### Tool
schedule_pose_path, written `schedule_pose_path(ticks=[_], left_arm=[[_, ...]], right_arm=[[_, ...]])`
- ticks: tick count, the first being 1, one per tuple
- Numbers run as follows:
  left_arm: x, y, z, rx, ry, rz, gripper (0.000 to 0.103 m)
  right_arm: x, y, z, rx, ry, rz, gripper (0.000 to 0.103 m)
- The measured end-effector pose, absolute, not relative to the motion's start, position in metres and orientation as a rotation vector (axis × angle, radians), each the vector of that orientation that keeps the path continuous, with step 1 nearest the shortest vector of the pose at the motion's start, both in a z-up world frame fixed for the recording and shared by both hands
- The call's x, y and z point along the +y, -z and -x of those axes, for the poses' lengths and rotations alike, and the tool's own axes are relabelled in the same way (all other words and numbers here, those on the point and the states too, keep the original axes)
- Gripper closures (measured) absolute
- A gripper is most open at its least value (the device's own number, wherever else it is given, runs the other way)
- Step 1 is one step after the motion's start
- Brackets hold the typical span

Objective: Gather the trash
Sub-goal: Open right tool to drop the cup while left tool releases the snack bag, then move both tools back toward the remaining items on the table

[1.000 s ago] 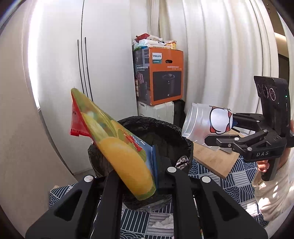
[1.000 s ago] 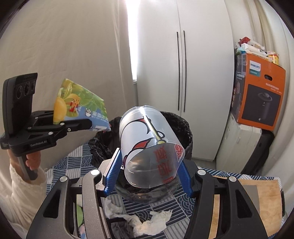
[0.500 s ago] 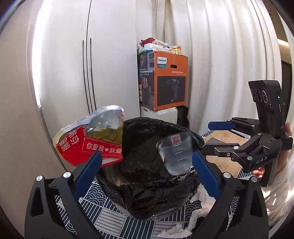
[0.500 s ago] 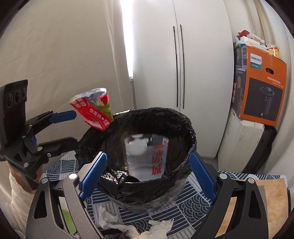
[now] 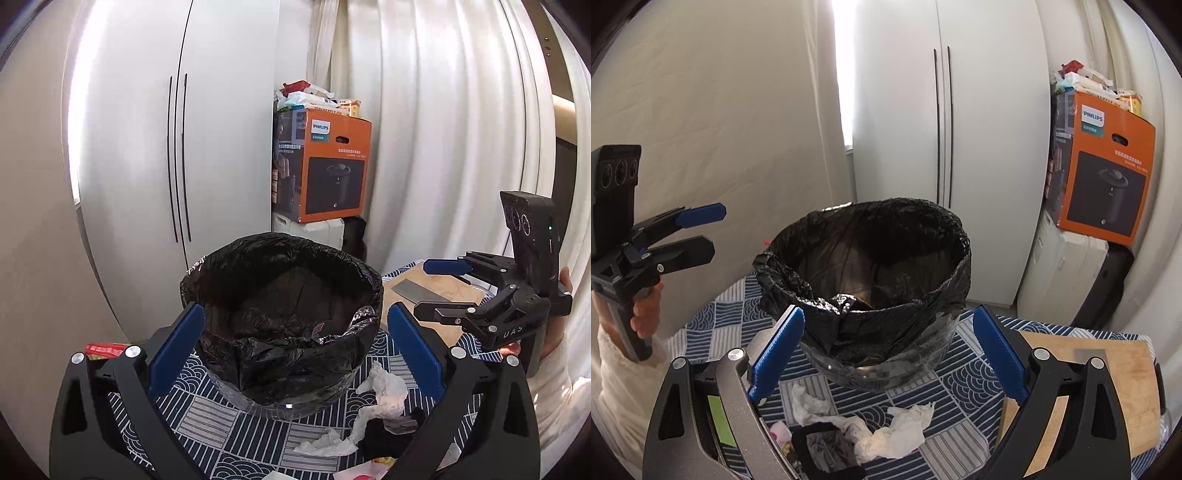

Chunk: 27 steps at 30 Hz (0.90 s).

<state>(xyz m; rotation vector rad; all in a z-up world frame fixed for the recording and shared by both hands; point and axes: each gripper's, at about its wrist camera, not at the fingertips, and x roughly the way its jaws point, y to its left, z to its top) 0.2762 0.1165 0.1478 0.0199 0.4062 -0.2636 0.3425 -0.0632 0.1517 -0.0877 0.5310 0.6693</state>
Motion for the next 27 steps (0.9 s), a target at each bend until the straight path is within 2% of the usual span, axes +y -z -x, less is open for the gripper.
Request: schedule_pose_path(ticks=[27], left_arm=[[0.158,-0.151,-0.163,0.431,0.025,0.026,0.006]], right_arm=[[-0.082,-0.159,-0.261,0.506,-0.656,0.112,0.014]])
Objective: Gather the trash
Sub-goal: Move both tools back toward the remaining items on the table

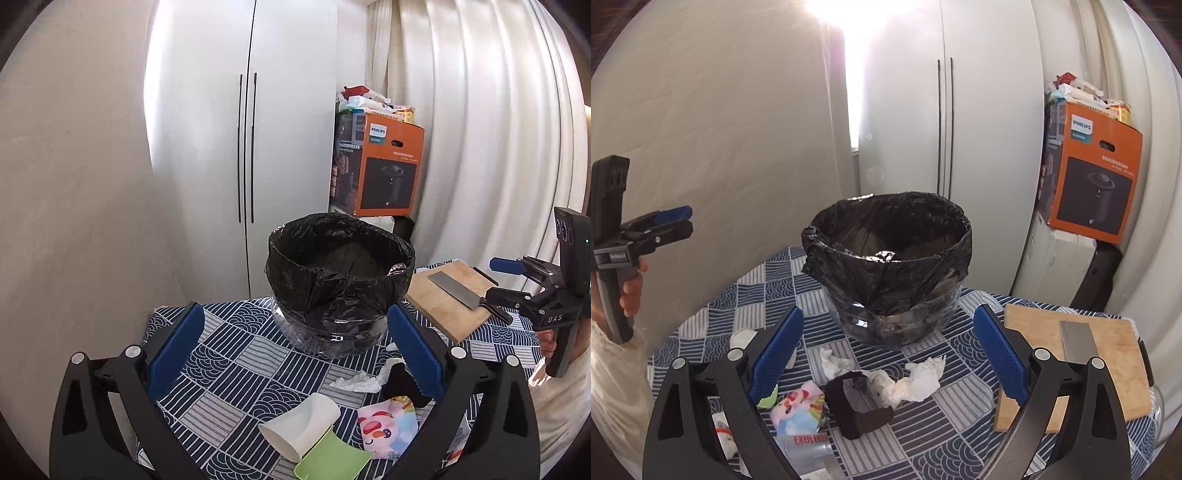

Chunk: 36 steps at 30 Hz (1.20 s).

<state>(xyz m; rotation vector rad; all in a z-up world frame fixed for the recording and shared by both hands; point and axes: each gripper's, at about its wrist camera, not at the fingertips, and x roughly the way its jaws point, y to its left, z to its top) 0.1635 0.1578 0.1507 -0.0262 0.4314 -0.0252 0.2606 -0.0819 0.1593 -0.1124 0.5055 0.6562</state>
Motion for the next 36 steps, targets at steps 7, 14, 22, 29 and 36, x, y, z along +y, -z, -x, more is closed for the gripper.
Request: schedule_pose_path(ticks=[7,14,22,29,36], left_arm=[[0.154,-0.141,-0.144,0.461,0.018,0.020,0.006],[0.151,-0.123,-0.128,0.499,0.010,0.017,0.006],[0.148,-0.102,-0.115,0.534,0.018,0.036,0.006],[0.143,-0.079,-0.110,0.563,0.029,0.059,0.006],[0.138,-0.052,-0.109,0.600,0.047,0.082,0.006]], right_arm=[[-0.087,-0.157,-0.241,0.501,-0.656,0.116,0.014],[-0.090,-0.147,-0.223,0.520,-0.649,0.116,0.014],[-0.092,-0.129,-0.204,0.548,-0.641,0.139,0.014],[-0.094,-0.112,-0.192,0.580,-0.642,0.150,0.014],[-0.096,-0.086,-0.186,0.631,-0.651,0.145,0.014]])
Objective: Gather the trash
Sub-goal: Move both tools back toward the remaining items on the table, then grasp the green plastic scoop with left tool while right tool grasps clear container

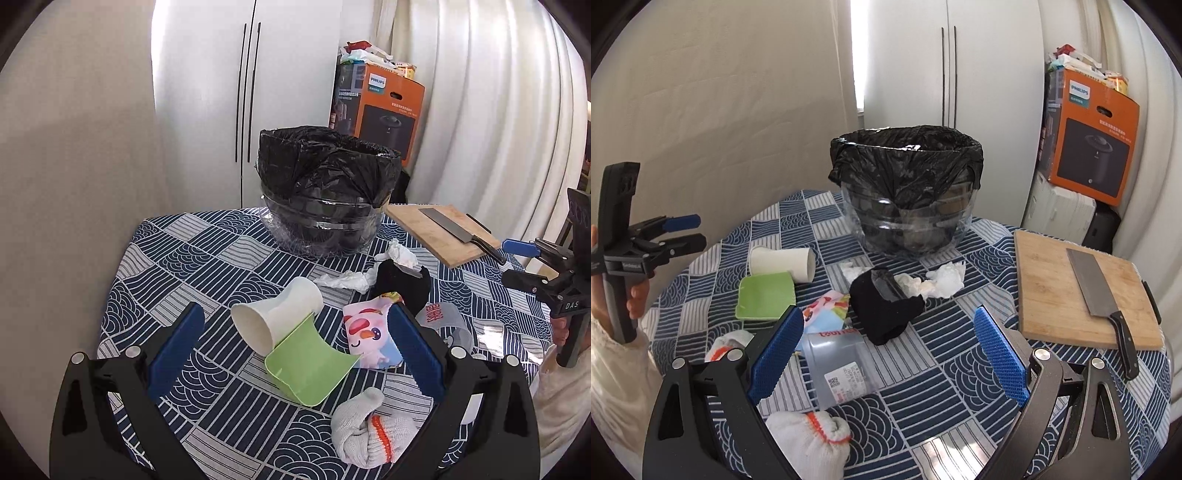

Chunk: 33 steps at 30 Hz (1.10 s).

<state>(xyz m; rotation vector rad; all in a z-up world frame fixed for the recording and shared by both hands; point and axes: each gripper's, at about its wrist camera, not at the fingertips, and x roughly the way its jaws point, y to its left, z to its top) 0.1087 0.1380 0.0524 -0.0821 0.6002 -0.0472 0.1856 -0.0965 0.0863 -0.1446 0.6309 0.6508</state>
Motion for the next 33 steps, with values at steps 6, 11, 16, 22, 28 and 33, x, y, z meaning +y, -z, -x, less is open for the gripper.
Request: schedule_pose_path(ticks=[6,11,16,22,28,33], left_arm=[[0.132,-0.031,-0.106,0.634,0.067,0.094,0.006],[0.129,-0.013,-0.105,0.664,0.077,0.102,0.006],[0.128,0.000,-0.107,0.689,0.091,0.108,0.006],[0.125,0.013,-0.119,0.729,0.114,0.102,0.006],[0.125,0.027,-0.132,0.783,0.129,0.100,0.006],[0.125,0.036,-0.140,0.816,0.144,0.111,0.006]], right_arm=[[-0.091,-0.067,-0.182,0.685,-0.665,0.163,0.014],[-0.086,-0.054,-0.179,0.712,-0.675,0.172,0.014],[-0.082,-0.043,-0.180,0.737,-0.684,0.176,0.014],[-0.076,-0.029,-0.186,0.773,-0.705,0.185,0.014],[-0.068,-0.017,-0.194,0.807,-0.722,0.198,0.014],[-0.062,-0.008,-0.200,0.832,-0.737,0.213,0.014]])
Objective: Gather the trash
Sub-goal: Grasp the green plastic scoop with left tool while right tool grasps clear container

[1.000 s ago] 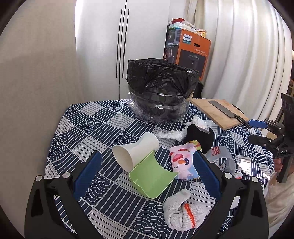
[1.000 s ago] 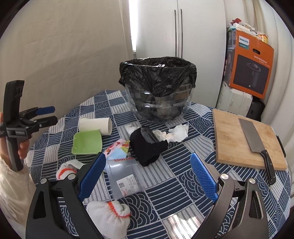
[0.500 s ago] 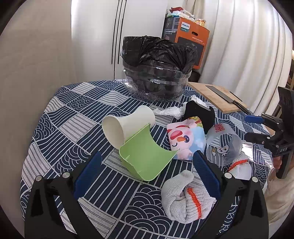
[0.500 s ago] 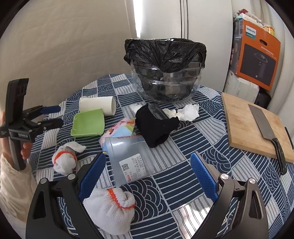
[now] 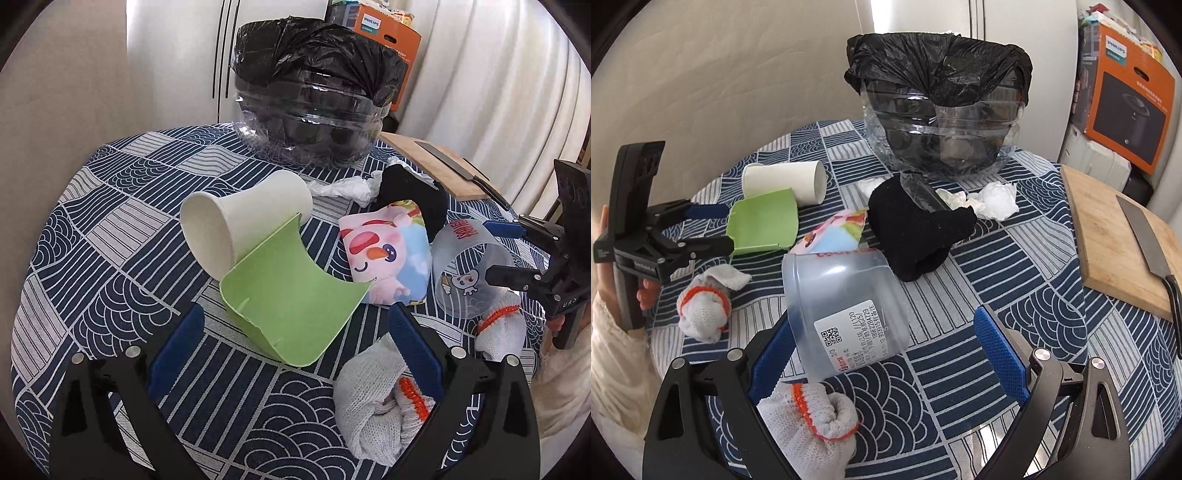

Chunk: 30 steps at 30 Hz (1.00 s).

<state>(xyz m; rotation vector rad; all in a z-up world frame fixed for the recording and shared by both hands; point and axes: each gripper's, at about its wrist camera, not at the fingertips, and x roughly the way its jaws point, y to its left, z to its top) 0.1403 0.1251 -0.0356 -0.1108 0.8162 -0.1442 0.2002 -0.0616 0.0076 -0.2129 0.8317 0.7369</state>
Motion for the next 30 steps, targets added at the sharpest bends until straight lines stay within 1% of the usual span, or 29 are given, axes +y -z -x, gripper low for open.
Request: schedule_pose_path(ticks=[11,12,13,14,15,16,17,18,19,21,22,24,25,27,28,29,30], left_arm=[[0.117,0.048,-0.157,0.864,0.154,0.031,0.006],[0.116,0.048,-0.157,0.863,0.159,0.027,0.007],[0.116,0.048,-0.158,0.863,0.167,0.024,0.010],[0.116,0.049,-0.158,0.866,0.174,0.021,0.017],[0.115,0.049,-0.159,0.867,0.176,0.020,0.020],[0.116,0.049,-0.159,0.871,0.180,0.025,0.022],[0.116,0.048,-0.159,0.874,0.182,0.028,0.023],[0.116,0.048,-0.159,0.875,0.183,0.027,0.024],[0.116,0.048,-0.158,0.876,0.183,0.022,0.026],[0.115,0.047,-0.156,0.880,0.173,0.010,0.028],[0.114,0.046,-0.155,0.882,0.171,0.007,0.028],[0.113,0.045,-0.153,0.885,0.169,0.000,0.029],[0.113,0.045,-0.151,0.886,0.168,-0.001,0.030],[0.114,0.044,-0.149,0.884,0.164,-0.004,0.031],[0.114,0.043,-0.147,0.884,0.163,-0.005,0.032],[0.114,0.042,-0.145,0.882,0.161,-0.006,0.032],[0.114,0.041,-0.144,0.880,0.158,-0.005,0.032]], right_arm=[[-0.059,0.008,-0.213,0.876,-0.766,0.182,0.014],[-0.061,0.007,-0.214,0.871,-0.772,0.169,0.015],[-0.063,0.006,-0.214,0.867,-0.778,0.157,0.015],[-0.065,0.005,-0.214,0.862,-0.783,0.147,0.018],[-0.066,0.004,-0.215,0.856,-0.789,0.141,0.025],[-0.068,0.002,-0.215,0.855,-0.796,0.132,0.040],[-0.069,0.002,-0.215,0.857,-0.799,0.123,0.047],[-0.069,0.001,-0.215,0.856,-0.800,0.121,0.051],[-0.070,0.001,-0.214,0.855,-0.801,0.124,0.057],[-0.069,0.001,-0.212,0.855,-0.803,0.133,0.059],[-0.069,0.001,-0.211,0.854,-0.801,0.140,0.063],[-0.068,0.000,-0.208,0.851,-0.799,0.154,0.067],[-0.068,-0.001,-0.206,0.849,-0.800,0.159,0.070],[-0.069,-0.004,-0.203,0.838,-0.786,0.168,0.079],[-0.070,-0.006,-0.201,0.828,-0.772,0.170,0.090],[-0.071,-0.007,-0.200,0.821,-0.762,0.169,0.096],[-0.073,-0.009,-0.198,0.818,-0.761,0.167,0.097]])
